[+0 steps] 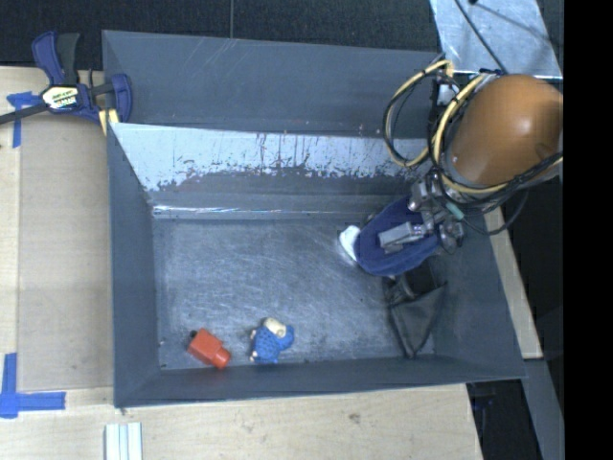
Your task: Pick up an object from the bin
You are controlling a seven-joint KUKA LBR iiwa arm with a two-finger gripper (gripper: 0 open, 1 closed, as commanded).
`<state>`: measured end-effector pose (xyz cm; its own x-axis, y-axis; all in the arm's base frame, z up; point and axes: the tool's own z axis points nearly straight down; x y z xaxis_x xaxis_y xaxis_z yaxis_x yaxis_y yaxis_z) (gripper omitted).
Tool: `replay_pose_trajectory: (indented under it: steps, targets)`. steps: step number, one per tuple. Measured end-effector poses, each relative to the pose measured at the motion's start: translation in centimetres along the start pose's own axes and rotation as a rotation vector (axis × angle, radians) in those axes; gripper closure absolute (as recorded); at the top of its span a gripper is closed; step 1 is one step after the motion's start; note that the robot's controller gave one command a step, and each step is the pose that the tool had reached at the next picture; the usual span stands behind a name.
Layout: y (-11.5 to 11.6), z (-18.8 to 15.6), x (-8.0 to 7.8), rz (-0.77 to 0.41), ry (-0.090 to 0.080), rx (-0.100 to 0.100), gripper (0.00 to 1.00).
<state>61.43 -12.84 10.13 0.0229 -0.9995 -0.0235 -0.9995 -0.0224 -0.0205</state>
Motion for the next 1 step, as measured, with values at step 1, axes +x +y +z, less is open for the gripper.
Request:
replay_pose_trajectory:
  steps: [1]
  targets:
    - [-1.53, -9.89, -0.11, -0.006, 0.023, -0.009, 1.0]
